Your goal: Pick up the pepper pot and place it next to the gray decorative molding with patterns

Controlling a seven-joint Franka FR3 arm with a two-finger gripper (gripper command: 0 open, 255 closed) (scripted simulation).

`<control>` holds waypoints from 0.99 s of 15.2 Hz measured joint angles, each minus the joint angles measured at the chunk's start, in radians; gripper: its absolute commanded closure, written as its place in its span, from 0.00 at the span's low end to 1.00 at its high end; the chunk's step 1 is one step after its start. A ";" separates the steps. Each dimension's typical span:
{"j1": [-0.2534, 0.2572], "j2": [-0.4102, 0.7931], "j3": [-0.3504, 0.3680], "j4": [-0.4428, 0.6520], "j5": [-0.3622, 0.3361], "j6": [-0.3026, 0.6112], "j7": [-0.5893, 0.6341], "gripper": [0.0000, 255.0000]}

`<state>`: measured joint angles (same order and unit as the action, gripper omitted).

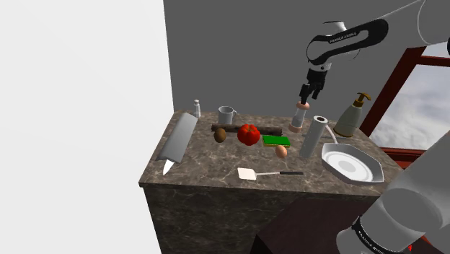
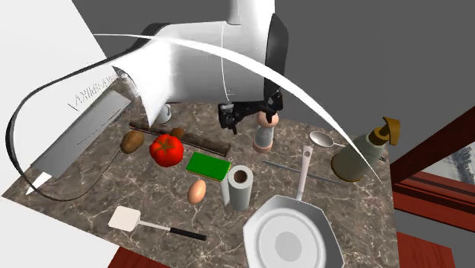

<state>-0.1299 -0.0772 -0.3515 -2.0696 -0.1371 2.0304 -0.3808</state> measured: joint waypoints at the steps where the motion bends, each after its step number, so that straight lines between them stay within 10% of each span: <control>1: -0.005 0.038 -0.007 0.028 0.008 0.012 -0.013 0.00; 15: -0.062 0.284 -0.042 0.141 0.074 0.156 -0.108 0.00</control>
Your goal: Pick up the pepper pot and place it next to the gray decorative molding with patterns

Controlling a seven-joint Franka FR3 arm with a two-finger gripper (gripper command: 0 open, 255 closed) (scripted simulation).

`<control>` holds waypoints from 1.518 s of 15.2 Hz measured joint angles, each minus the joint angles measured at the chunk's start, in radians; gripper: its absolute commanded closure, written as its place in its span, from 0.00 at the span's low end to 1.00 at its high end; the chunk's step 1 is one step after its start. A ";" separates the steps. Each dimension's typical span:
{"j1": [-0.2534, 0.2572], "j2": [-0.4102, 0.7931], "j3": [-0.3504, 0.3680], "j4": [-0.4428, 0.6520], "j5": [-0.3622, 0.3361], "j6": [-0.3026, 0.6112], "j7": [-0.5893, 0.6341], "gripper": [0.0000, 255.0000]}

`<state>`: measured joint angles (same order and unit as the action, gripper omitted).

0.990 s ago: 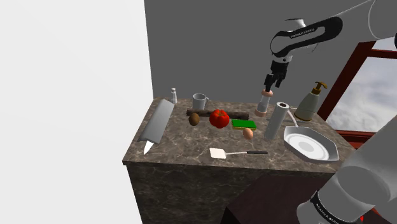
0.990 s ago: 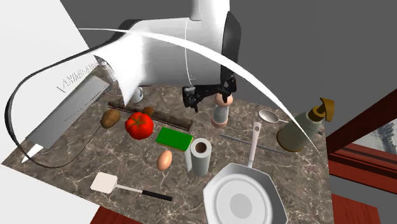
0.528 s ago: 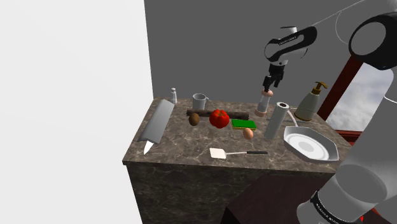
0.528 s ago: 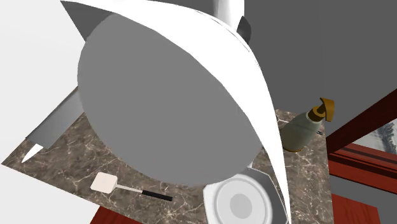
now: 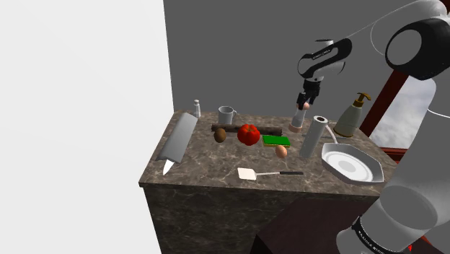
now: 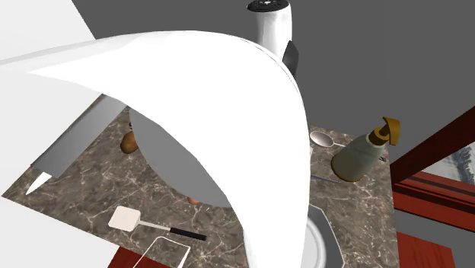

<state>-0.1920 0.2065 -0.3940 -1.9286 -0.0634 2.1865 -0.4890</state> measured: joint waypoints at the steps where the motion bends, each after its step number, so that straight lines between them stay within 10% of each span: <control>1: 0.000 0.001 0.000 -0.001 0.000 0.002 0.000 0.00; 5: 0.000 0.002 0.000 -0.003 0.001 0.006 0.000 0.00; 6: -0.001 0.002 0.000 -0.003 0.001 0.006 0.000 1.00; 23: 0.004 -0.033 -0.002 0.036 -0.011 -0.066 0.001 1.00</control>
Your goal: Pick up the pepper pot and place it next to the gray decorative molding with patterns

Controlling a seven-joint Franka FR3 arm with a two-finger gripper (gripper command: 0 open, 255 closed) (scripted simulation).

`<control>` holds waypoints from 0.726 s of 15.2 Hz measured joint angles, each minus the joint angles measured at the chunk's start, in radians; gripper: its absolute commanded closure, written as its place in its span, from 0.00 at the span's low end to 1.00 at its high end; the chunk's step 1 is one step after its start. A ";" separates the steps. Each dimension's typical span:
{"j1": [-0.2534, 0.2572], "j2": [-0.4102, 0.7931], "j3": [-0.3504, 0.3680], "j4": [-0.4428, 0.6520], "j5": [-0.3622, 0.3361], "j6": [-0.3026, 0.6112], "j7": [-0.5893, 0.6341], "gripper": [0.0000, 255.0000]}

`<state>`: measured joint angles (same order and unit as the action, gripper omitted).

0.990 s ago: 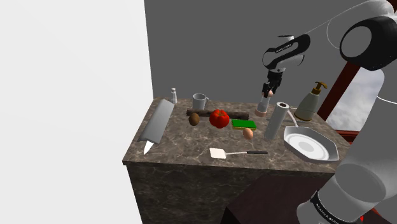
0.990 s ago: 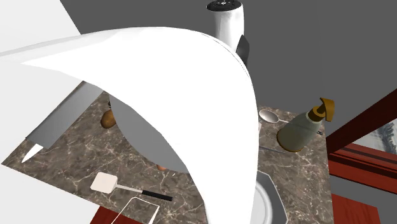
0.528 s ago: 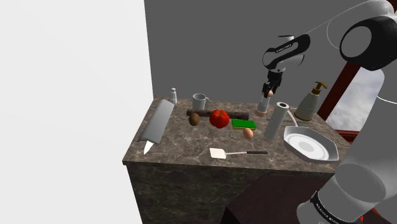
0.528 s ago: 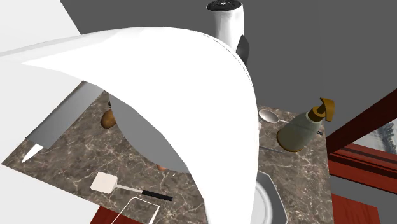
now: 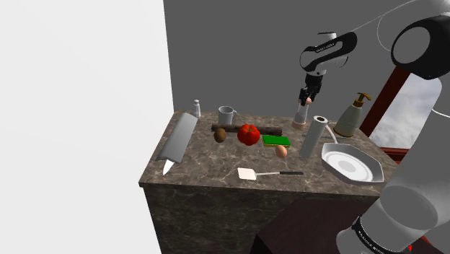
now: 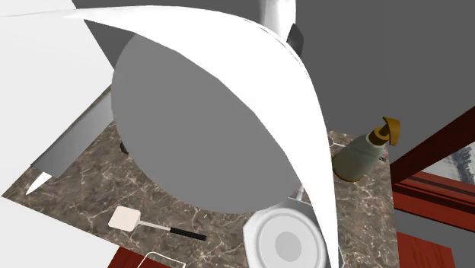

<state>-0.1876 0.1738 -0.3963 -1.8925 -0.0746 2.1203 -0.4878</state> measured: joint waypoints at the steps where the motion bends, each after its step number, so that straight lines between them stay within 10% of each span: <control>1: 0.000 -0.001 0.000 0.011 0.000 -0.012 -0.002 1.00; 11: 0.003 -0.034 -0.002 0.107 -0.008 -0.139 -0.007 1.00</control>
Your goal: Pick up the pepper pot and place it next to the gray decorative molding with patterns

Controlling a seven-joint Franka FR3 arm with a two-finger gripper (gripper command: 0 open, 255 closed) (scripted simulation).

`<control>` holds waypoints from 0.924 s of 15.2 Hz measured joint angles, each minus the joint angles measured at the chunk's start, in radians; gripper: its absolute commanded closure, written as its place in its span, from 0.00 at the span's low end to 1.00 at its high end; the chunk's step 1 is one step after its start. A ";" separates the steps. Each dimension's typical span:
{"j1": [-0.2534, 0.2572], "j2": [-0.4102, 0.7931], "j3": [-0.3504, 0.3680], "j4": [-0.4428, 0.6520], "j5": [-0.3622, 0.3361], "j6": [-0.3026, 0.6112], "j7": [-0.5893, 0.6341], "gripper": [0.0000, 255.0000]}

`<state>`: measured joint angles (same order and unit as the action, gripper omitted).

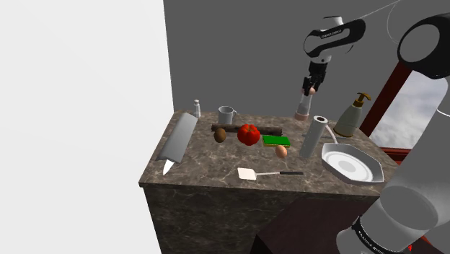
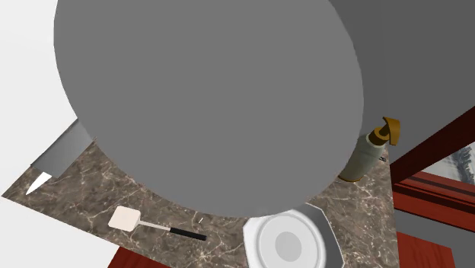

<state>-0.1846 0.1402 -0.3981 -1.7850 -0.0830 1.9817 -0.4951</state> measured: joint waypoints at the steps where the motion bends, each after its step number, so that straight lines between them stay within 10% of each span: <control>1: -0.001 -0.001 -0.001 0.012 0.000 -0.013 -0.003 1.00; 14: -0.001 -0.011 -0.002 0.173 0.001 -0.182 -0.017 1.00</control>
<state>-0.1851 0.1295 -0.3997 -1.6118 -0.0820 1.7995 -0.5124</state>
